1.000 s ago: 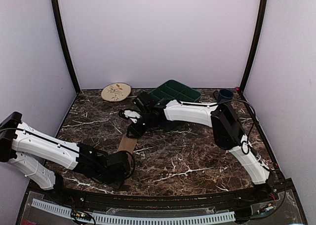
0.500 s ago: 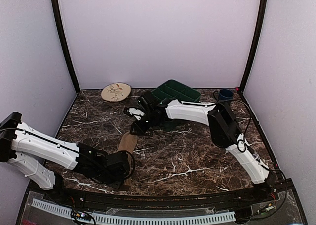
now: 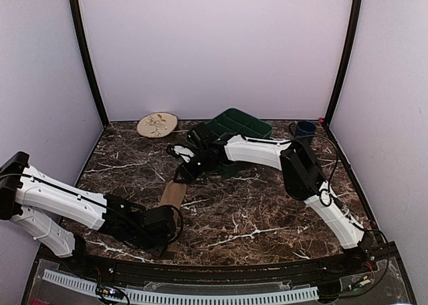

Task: Roll the socks
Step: Pick up the sock from the center of the board.

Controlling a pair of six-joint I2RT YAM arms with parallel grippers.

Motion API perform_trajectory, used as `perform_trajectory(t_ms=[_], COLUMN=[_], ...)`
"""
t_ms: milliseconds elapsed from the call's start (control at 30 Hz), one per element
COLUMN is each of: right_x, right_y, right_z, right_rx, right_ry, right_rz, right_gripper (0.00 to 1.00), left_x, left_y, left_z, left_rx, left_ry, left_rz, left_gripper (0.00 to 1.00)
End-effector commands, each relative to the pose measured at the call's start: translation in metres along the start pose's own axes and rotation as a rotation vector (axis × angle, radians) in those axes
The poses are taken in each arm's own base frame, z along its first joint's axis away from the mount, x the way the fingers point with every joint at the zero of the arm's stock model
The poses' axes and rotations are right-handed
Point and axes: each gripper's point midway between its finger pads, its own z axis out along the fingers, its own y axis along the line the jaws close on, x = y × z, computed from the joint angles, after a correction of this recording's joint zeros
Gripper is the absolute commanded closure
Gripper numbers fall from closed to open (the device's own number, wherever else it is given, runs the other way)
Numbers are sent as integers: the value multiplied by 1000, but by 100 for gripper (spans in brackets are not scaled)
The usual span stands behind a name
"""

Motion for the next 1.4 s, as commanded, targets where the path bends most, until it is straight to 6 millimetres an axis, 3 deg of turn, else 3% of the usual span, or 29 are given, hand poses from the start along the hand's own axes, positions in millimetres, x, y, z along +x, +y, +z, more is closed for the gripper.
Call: perform_trajectory(t_ms=[0, 333, 467, 667, 767, 900, 1133, 1367], right_x=[14, 27, 29, 38, 35, 19, -15, -12], right_y=[3, -1, 1, 3, 3, -2, -21, -23], right_z=[13, 22, 23, 22, 17, 0, -50, -85], right_rx=[-38, -52, -70, -78, -63, 2, 139, 206], right_ry=[25, 50, 54, 83, 81, 41, -34, -28], right_rz=[8, 34, 48, 64, 61, 39, 29, 29], right_gripper=[54, 60, 78, 98, 100, 100, 100, 100], left_x=[58, 55, 55, 51, 49, 43, 23, -8], left_y=[44, 45, 47, 49, 48, 46, 42, 37], left_z=[8, 3, 2, -1, -1, -1, -10, -26], left_rx=[-152, -159, -166, -173, -178, -176, -182, -181], left_ry=[232, 216, 211, 192, 183, 164, 111, 17], left_rz=[38, 31, 25, 8, -2, -9, 5, 18], left_gripper=[67, 67, 67, 67, 67, 67, 67, 66])
